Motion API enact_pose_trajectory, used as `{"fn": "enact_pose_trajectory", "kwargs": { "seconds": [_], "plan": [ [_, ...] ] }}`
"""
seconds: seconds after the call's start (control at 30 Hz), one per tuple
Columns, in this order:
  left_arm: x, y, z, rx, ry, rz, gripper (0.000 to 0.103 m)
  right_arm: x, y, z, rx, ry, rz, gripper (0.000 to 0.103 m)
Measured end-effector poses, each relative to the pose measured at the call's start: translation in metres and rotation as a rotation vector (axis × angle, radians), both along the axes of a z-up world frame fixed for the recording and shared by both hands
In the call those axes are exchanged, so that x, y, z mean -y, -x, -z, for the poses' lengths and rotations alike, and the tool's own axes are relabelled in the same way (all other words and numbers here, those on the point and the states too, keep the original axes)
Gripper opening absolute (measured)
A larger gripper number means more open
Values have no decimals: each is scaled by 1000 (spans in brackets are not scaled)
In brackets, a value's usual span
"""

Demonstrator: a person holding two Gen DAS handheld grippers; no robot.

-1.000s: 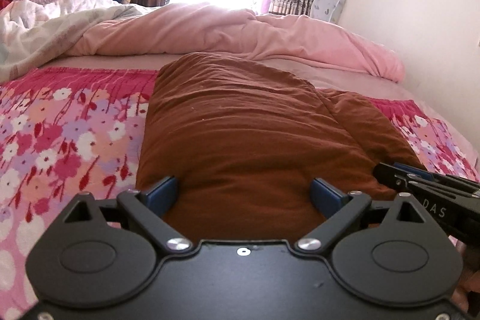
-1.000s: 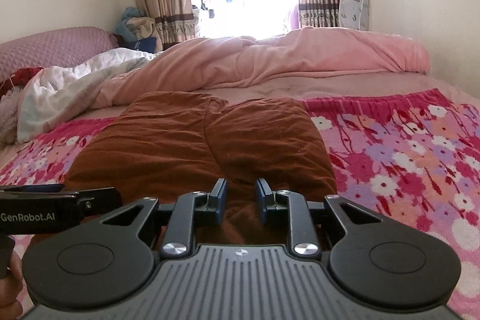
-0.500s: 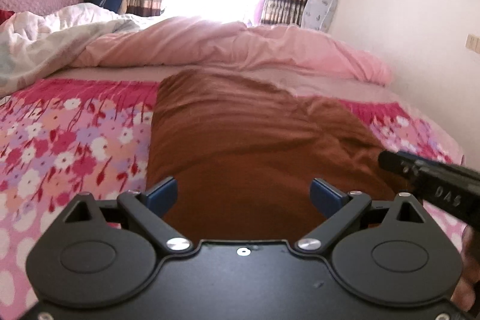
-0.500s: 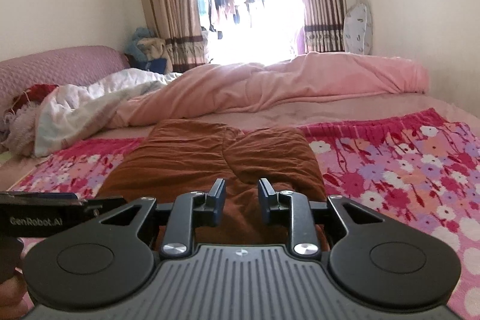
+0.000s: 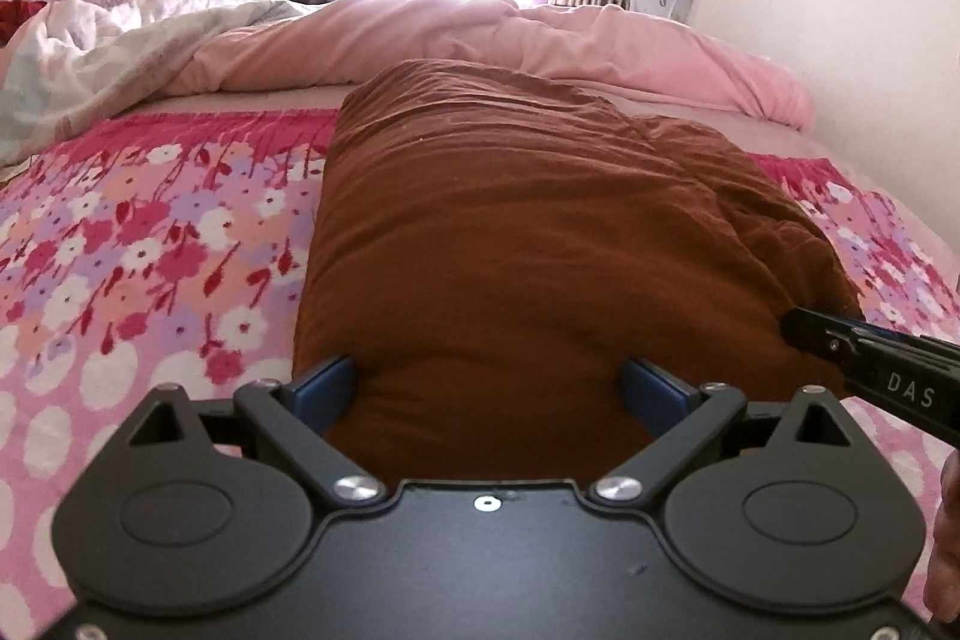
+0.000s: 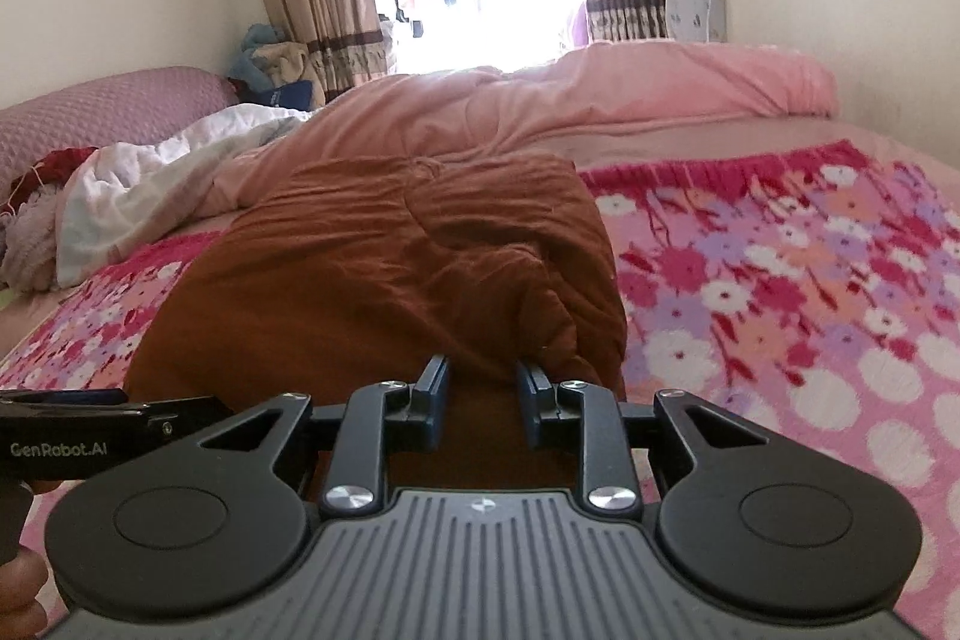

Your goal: Fold large clothes

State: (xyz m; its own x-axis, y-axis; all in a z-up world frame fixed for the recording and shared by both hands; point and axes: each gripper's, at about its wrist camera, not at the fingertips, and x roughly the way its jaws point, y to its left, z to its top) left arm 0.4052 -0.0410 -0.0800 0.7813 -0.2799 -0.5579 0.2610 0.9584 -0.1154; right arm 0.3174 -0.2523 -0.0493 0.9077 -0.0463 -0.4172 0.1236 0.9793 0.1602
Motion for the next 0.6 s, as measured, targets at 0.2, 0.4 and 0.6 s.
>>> {"fn": "enact_pose_trajectory", "kwargs": {
  "seconds": [0.2,0.4,0.6],
  "plan": [
    [2,-1,5,13,-6,-7,100,-2,-2,6,0,7,-4,31],
    [1,0,5,15,0,-8,100,1,-1,8,2,-11,-5,31],
    [1,-2,4,2,-5,-4,100,-2,-2,10,7,18,-7,31]
  ]
}}
